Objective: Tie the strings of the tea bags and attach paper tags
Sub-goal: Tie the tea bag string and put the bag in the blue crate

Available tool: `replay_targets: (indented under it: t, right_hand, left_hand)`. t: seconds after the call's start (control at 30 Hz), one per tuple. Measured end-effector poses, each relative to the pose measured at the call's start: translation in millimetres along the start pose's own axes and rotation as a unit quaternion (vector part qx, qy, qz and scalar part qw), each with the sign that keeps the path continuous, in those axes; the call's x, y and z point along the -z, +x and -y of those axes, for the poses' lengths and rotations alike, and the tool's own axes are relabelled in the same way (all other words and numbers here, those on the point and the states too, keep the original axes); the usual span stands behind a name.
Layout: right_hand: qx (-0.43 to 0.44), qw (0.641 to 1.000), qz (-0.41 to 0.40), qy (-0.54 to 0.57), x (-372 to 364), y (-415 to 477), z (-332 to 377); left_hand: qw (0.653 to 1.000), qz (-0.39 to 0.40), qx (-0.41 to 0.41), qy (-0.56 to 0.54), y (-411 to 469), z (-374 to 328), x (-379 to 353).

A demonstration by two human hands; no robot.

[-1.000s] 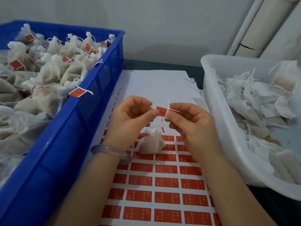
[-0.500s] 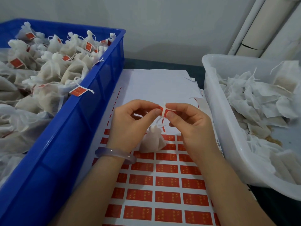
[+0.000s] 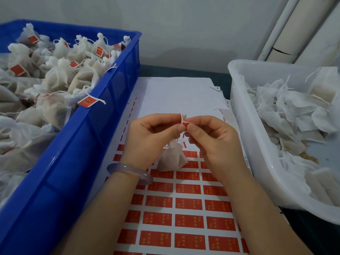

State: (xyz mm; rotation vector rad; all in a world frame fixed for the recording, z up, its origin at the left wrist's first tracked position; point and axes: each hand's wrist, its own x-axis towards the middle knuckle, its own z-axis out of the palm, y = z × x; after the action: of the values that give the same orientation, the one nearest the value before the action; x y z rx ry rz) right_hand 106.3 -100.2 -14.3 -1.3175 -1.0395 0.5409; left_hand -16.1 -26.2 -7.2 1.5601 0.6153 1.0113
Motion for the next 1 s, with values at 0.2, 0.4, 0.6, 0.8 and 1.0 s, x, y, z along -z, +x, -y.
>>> replay_targets:
  t: [0.2,0.4,0.6,0.8,1.0]
  right_hand:
    - [0.013,1.0,0.001,-0.008,-0.9,-0.2,2.1]
    - [0.045,0.998,-0.023,-0.037,-0.8,-0.9,4.6]
    - [0.035,0.996,-0.058,-0.058,-0.1,-0.3,2.8]
    - [0.024,0.995,-0.071,-0.068,0.3,-0.6,2.6]
    - [0.03,0.994,-0.074,-0.076,0.9,-0.4,2.0]
  left_hand:
    - [1.0,-0.018,-0.008,0.0,0.6,0.6,-0.3]
    - [1.0,-0.012,-0.003,-0.004,1.3,1.2,0.4]
    - [1.0,-0.006,-0.001,-0.009,1.3,2.3,1.1]
    - [1.0,0.0,-0.004,-0.009,1.1,2.5,1.3]
    - [1.0,0.003,-0.01,-0.006,1.2,3.0,1.1]
